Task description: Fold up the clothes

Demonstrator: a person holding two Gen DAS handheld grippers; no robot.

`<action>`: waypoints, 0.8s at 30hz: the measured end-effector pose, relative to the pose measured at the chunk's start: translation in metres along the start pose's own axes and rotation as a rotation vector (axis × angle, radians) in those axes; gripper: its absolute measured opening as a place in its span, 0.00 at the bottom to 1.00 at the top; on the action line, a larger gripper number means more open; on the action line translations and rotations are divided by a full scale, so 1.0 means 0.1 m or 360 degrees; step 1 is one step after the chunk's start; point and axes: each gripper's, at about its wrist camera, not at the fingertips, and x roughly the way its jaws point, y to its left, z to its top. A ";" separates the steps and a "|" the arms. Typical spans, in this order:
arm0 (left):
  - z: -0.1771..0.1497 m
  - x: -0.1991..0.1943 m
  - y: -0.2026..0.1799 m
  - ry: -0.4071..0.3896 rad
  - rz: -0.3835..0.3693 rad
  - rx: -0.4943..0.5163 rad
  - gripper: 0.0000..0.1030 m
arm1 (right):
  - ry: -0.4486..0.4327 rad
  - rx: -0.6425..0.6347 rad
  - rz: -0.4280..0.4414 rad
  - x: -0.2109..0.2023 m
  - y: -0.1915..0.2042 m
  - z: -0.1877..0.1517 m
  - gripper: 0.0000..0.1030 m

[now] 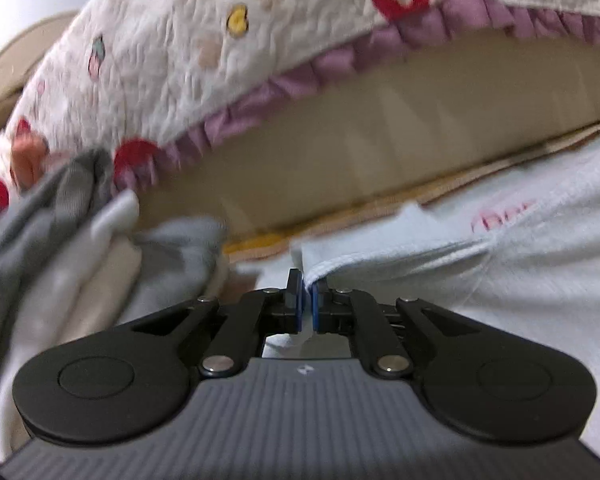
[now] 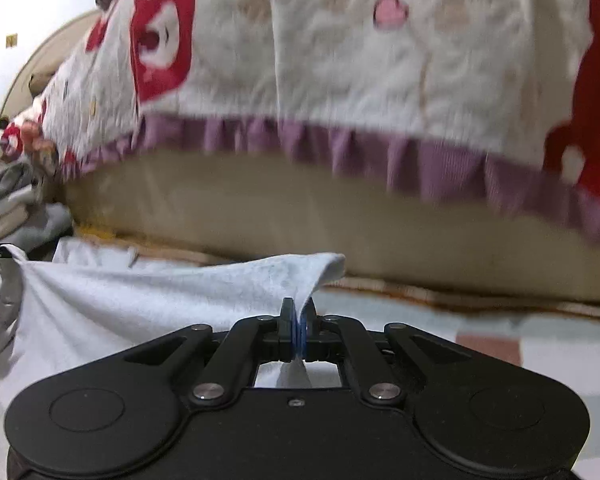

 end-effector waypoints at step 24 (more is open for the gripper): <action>-0.53 -0.29 0.83 0.0226 -0.0065 -0.0740 0.34 | 0.0693 0.0549 -0.0068 0.69 -0.36 0.95 0.39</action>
